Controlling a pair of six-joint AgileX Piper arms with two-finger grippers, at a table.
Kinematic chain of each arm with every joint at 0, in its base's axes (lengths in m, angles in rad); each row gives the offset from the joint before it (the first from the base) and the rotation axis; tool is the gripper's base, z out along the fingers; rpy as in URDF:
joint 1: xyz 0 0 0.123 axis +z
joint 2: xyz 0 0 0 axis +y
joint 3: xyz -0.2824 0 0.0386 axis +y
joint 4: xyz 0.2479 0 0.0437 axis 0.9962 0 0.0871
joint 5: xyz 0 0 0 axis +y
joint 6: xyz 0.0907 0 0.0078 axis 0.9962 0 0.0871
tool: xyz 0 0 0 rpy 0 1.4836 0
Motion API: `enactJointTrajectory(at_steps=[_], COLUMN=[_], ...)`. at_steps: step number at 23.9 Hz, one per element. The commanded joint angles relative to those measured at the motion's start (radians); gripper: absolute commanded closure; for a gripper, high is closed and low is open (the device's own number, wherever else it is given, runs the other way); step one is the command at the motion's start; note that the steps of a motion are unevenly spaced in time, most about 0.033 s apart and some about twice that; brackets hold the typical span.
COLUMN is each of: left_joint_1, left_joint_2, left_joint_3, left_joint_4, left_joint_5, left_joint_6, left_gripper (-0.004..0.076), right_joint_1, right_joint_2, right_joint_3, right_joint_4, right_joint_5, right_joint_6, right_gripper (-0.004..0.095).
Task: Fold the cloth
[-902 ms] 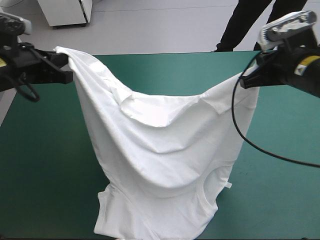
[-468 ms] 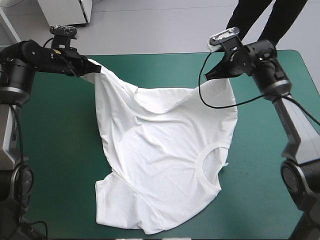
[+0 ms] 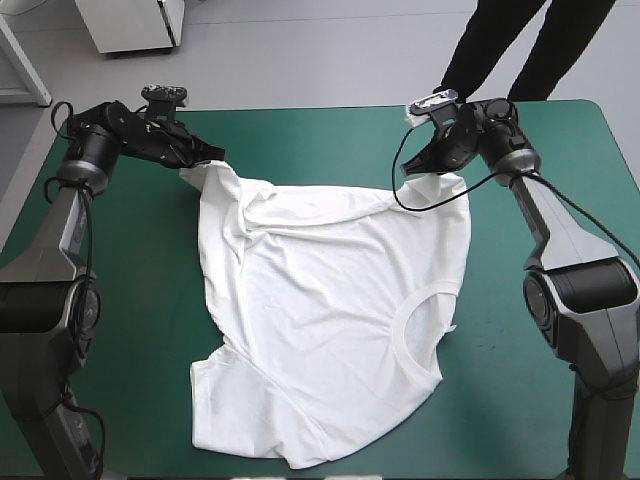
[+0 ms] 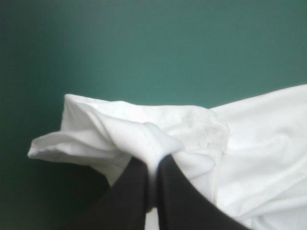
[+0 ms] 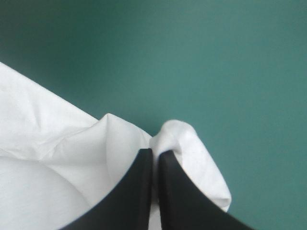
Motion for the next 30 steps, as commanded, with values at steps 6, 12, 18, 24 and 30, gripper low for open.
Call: enactJointTrajectory(at_steps=[6, 12, 18, 24, 30], left_joint_1=[-0.002, -0.002, -0.002, -0.015, -0.032], left_joint_2=[-0.003, -0.005, -0.108, -0.335, -0.562], left_joint_3=[-0.030, -0.060, -0.132, -0.004, 0.267], left_joint_4=[-0.041, -0.022, 0.053, 0.131, 0.163], left_joint_5=[-0.032, 0.027, 0.132, 0.261, 0.284], left_joint_6=[0.006, 0.044, 0.046, -0.017, -0.066], left_gripper=[0.0745, 0.0524, 0.0251, 0.0262, 0.0262], right_joint_1=[-0.097, -0.196, -0.360, -0.390, -0.367], right_joint_2=[-0.023, -0.013, -0.062, -0.260, -0.492], right_joint_3=[-0.033, -0.033, -0.033, 0.079, 0.309], right_joint_4=[0.242, 0.480, 0.694, 0.705, 0.519], right_joint_5=[0.002, 0.098, 0.197, 0.246, 0.214], right_joint_6=[-0.142, -0.245, -0.277, -0.279, -0.223], right_gripper=[0.0912, 0.0682, 0.0414, 0.0418, 0.0422])
